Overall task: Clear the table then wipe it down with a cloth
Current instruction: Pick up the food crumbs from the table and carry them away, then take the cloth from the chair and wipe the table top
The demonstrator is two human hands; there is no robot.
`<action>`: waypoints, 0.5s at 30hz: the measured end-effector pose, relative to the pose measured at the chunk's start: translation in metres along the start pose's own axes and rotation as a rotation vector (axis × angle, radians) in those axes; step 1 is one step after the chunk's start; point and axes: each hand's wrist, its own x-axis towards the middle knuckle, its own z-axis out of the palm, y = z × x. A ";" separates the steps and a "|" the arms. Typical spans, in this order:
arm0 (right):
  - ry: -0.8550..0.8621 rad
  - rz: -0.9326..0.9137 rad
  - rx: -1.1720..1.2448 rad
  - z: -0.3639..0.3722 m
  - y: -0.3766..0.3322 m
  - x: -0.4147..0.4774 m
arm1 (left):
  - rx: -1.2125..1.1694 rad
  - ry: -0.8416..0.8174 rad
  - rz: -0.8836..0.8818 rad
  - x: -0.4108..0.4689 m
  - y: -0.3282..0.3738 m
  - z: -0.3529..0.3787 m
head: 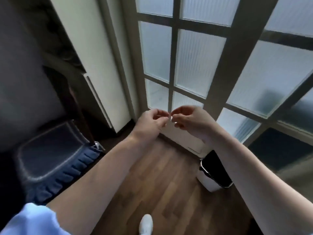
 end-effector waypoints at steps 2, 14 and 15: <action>-0.108 -0.088 -0.078 0.053 -0.039 -0.010 | -0.010 0.178 0.014 -0.045 -0.004 -0.060; -0.648 -0.511 -0.184 0.362 -0.195 -0.110 | -0.004 0.829 -0.092 -0.293 -0.078 -0.318; -0.702 -0.565 -0.194 0.398 -0.208 -0.127 | -0.001 0.883 -0.107 -0.323 -0.088 -0.342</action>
